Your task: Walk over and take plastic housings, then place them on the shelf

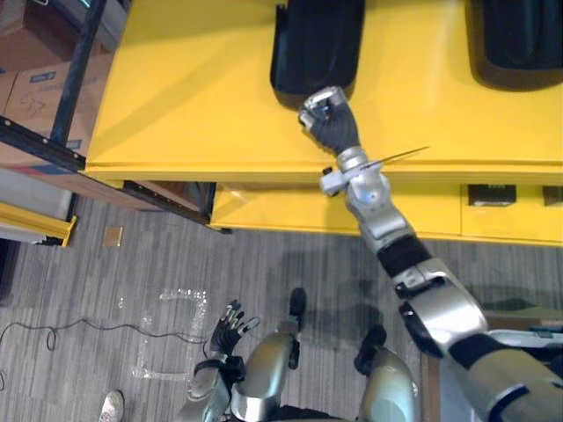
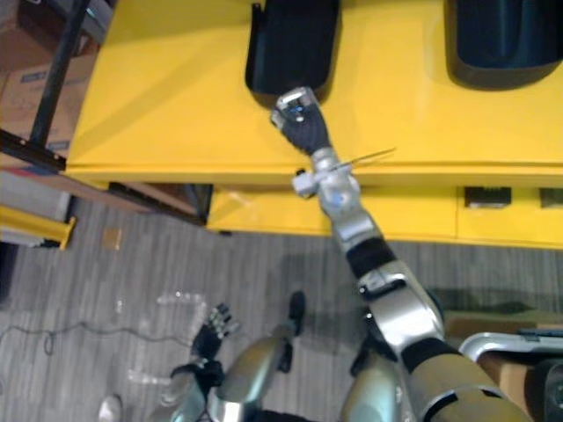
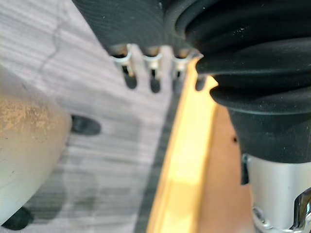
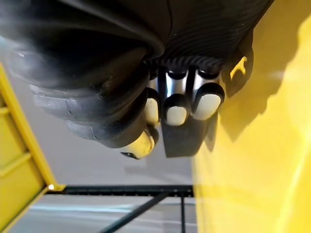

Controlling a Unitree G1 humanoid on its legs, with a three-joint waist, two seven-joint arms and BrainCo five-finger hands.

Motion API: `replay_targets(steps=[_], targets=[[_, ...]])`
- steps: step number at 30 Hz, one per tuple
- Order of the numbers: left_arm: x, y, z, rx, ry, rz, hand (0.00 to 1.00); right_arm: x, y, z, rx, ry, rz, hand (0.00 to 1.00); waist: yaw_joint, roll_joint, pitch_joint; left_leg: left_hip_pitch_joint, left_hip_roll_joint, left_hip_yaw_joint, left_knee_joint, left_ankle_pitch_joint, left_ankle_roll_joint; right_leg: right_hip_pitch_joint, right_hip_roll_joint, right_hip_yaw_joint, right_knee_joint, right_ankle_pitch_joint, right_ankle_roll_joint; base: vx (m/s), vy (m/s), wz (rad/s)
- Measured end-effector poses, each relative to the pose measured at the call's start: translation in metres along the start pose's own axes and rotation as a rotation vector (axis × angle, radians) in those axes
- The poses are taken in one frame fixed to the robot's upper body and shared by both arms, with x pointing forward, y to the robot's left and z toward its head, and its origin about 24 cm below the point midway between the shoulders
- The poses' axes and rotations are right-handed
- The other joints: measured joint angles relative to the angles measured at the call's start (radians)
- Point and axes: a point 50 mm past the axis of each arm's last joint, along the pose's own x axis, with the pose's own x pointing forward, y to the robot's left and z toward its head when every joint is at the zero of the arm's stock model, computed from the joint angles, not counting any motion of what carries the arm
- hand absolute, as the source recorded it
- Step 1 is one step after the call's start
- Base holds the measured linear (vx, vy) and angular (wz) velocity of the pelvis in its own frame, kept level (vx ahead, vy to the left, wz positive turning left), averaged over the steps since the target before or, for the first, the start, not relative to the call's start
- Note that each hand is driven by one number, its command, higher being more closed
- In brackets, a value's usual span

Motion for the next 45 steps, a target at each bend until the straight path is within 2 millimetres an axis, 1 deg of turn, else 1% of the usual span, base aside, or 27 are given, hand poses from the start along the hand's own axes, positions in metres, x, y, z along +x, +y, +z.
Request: replay_targets(steps=[3,5,6,7,9,10,11,12,14,15,17,18,21,24,26,28,32,33,35,36,37,38,39,40,41,42,45], targets=[[-0.004,0.004,-0.004,-0.001,0.011,0.004,0.0,-0.024,0.02,0.025,0.071,-0.113,0.037,1.0,-0.028,-0.025,-0.012,0.06,0.018,0.052,-0.038,-0.004,-0.003,0.057,0.034,0.039,-0.09,0.04,0.002,0.09,-0.017,-0.52],[-0.008,0.012,-0.009,0.008,0.03,0.025,0.0,-0.04,0.029,0.04,0.121,-0.162,0.028,1.0,-0.063,-0.073,-0.037,0.079,0.033,0.094,-0.038,-0.018,-0.01,0.08,0.059,0.074,-0.153,0.072,0.0,0.1,-0.03,-0.65],[-0.009,0.016,-0.015,0.019,0.058,0.041,0.0,-0.06,0.026,0.042,0.157,-0.154,-0.025,0.0,-0.085,-0.118,-0.08,0.089,0.044,0.132,-0.038,-0.028,-0.012,0.094,0.076,0.104,-0.204,0.098,-0.002,0.12,-0.041,-0.74],[-0.01,0.017,-0.017,0.025,0.069,0.046,0.0,-0.069,0.023,0.042,0.166,-0.139,-0.048,0.0,-0.094,-0.137,-0.098,0.098,0.048,0.15,-0.038,-0.035,-0.014,0.102,0.082,0.118,-0.225,0.107,-0.001,0.1,-0.037,-0.88],[-0.012,0.02,-0.027,0.055,0.116,0.063,0.0,-0.109,0.006,0.03,0.175,-0.032,-0.162,0.0,-0.125,-0.191,-0.173,0.143,0.065,0.222,-0.039,-0.065,-0.025,0.13,0.106,0.19,-0.28,0.134,-0.005,0.1,-0.034,-0.94],[-0.012,0.021,-0.03,0.067,0.128,0.069,0.0,-0.12,0.002,0.027,0.182,0.001,-0.201,0.0,-0.136,-0.199,-0.192,0.154,0.069,0.244,-0.039,-0.071,-0.029,0.133,0.111,0.208,-0.287,0.137,-0.005,0.11,-0.045,-0.97],[-0.013,0.022,-0.036,0.093,0.156,0.086,0.0,-0.143,-0.007,0.022,0.179,0.068,-0.276,0.0,-0.157,-0.21,-0.234,0.169,0.076,0.277,-0.039,-0.082,-0.036,0.13,0.12,0.243,-0.295,0.143,-0.008,0.08,-0.041,-0.74],[-0.013,0.023,-0.038,0.105,0.168,0.092,0.0,-0.153,-0.011,0.021,0.172,0.096,-0.307,0.0,-0.17,-0.211,-0.247,0.177,0.081,0.297,-0.039,-0.088,-0.038,0.131,0.125,0.261,-0.299,0.147,-0.01,0.05,-0.032,-0.97],[-0.012,0.024,-0.043,0.153,0.193,0.099,0.0,-0.192,-0.029,0.013,0.075,0.226,-0.454,0.0,-0.218,-0.207,-0.273,0.218,0.098,0.376,-0.039,-0.109,-0.048,0.13,0.147,0.338,-0.313,0.165,-0.015,0.02,-0.024,-1.04],[-0.011,0.025,-0.043,0.167,0.197,0.097,0.0,-0.202,-0.034,0.011,0.056,0.264,-0.492,0.0,-0.228,-0.203,-0.277,0.226,0.101,0.394,-0.039,-0.112,-0.049,0.128,0.153,0.357,-0.317,0.17,-0.017,-0.01,-0.021,-1.03],[-0.01,0.027,-0.043,0.195,0.202,0.093,0.0,-0.246,-0.05,0.004,-0.021,0.424,-0.649,0.0,-0.272,-0.19,-0.287,0.255,0.111,0.476,-0.038,-0.127,-0.059,0.121,0.172,0.435,-0.337,0.193,-0.017,-0.04,-0.02,-1.01],[-0.01,0.028,-0.044,0.206,0.204,0.088,0.0,-0.258,-0.053,0.003,-0.039,0.464,-0.686,0.0,-0.282,-0.186,-0.295,0.255,0.113,0.493,-0.038,-0.129,-0.061,0.114,0.176,0.45,-0.34,0.198,-0.017,-0.03,-0.023,-0.9],[-0.013,0.034,-0.044,0.216,0.212,0.075,0.0,-0.33,-0.067,0.005,-0.159,0.694,-0.907,0.0,-0.353,-0.177,-0.306,0.296,0.121,0.58,-0.038,-0.142,-0.073,0.114,0.196,0.529,-0.352,0.213,-0.011,-0.02,-0.02,-0.73],[-0.018,0.036,-0.046,0.211,0.214,0.072,0.0,-0.361,-0.067,0.014,-0.167,0.761,-1.005,0.0,-0.385,-0.178,-0.307,0.342,0.124,0.645,-0.038,-0.154,-0.079,0.129,0.209,0.583,-0.353,0.216,-0.006,-0.04,0.002,-0.64],[-0.021,0.033,-0.046,0.193,0.204,0.069,0.0,-0.371,-0.06,0.017,-0.104,0.766,-1.045,0.0,-0.384,-0.18,-0.315,0.356,0.129,0.687,-0.026,-0.169,-0.083,0.133,0.212,0.593,-0.36,0.22,0.002,-0.08,0.009,-0.57],[-0.024,0.031,-0.045,0.176,0.195,0.068,0.0,-0.368,-0.051,0.014,-0.031,0.751,-1.029,0.0,-0.382,-0.183,-0.329,0.358,0.136,0.712,-0.015,-0.186,-0.085,0.126,0.206,0.568,-0.366,0.226,0.01,-0.11,-0.02,-0.44],[-0.028,0.02,-0.05,0.142,0.217,0.047,0.0,-0.352,-0.035,0.006,0.063,0.717,-0.949,0.0,-0.369,-0.174,-0.353,0.356,0.139,0.708,-0.017,-0.19,-0.085,0.122,0.196,0.506,-0.373,0.236,0.017,-0.06,-0.043,0.01],[-0.032,0.019,-0.054,0.133,0.233,0.05,0.0,-0.341,-0.032,0.0,0.093,0.694,-0.913,0.0,-0.35,-0.169,-0.367,0.35,0.136,0.695,0.003,-0.201,-0.087,0.107,0.2,0.516,-0.375,0.244,0.001,-0.02,-0.051,-0.41],[-0.04,0.025,-0.059,0.118,0.252,0.087,0.0,-0.32,-0.028,-0.02,0.138,0.666,-0.846,0.0,-0.304,-0.178,-0.365,0.3,0.144,0.517,0.13,-0.26,-0.032,0.095,0.217,0.585,-0.375,0.258,-0.02,0.0,-0.05,-0.76],[-0.042,0.028,-0.061,0.111,0.259,0.107,0.0,-0.311,-0.026,-0.026,0.154,0.656,-0.819,0.0,-0.287,-0.183,-0.361,0.282,0.144,0.458,0.179,-0.274,-0.011,0.092,0.216,0.611,-0.375,0.261,-0.025,0.03,-0.023,-0.93],[-0.046,0.032,-0.065,0.086,0.271,0.137,0.0,-0.298,-0.024,-0.036,0.171,0.643,-0.772,0.0,-0.263,-0.183,-0.356,0.231,0.142,0.339,0.287,-0.32,0.026,0.085,0.211,0.653,-0.365,0.266,-0.02,0.0,0.085,-1.06],[-0.051,0.031,-0.069,0.065,0.277,0.154,0.0,-0.29,-0.025,-0.045,0.17,0.643,-0.73,0.0,-0.235,-0.164,-0.356,0.201,0.124,0.201,0.34,-0.381,0.026,0.072,0.219,0.69,-0.358,0.266,-0.018,-0.02,0.093,-1.02],[-0.053,0.031,-0.07,0.055,0.277,0.159,0.0,-0.287,-0.026,-0.048,0.17,0.644,-0.717,0.0,-0.222,-0.143,-0.354,0.193,0.118,0.157,0.351,-0.401,0.031,0.072,0.23,0.706,-0.358,0.267,-0.018,-0.06,0.24,-0.92],[-0.057,0.032,-0.073,0.045,0.276,0.17,0.0,-0.286,-0.027,-0.052,0.164,0.655,-0.71,0.0,-0.212,-0.104,-0.358,0.202,0.129,0.129,0.346,-0.456,0.007,0.064,0.256,0.716,-0.358,0.274,-0.006,-0.04,0.181,-0.51],[-0.056,0.032,-0.072,0.046,0.268,0.171,0.0,-0.284,-0.027,-0.052,0.17,0.652,-0.712,0.0,-0.216,-0.097,-0.358,0.202,0.13,0.135,0.336,-0.47,-0.005,0.056,0.261,0.716,-0.358,0.279,0.002,-0.07,0.236,-0.37],[-0.053,0.035,-0.067,0.055,0.243,0.17,0.0,-0.284,-0.023,-0.054,0.19,0.657,-0.718,0.0,-0.214,-0.103,-0.352,0.197,0.116,0.141,0.329,-0.477,-0.024,0.042,0.249,0.723,-0.357,0.286,0.012,-0.06,0.124,-0.14],[-0.047,0.041,-0.056,0.075,0.191,0.172,0.0,-0.282,-0.011,-0.056,0.246,0.67,-0.713,0.0,-0.214,-0.151,-0.313,0.176,0.091,0.156,0.365,-0.486,-0.01,0.03,0.222,0.728,-0.351,0.292,0.022,-0.13,0.131,-0.16]])
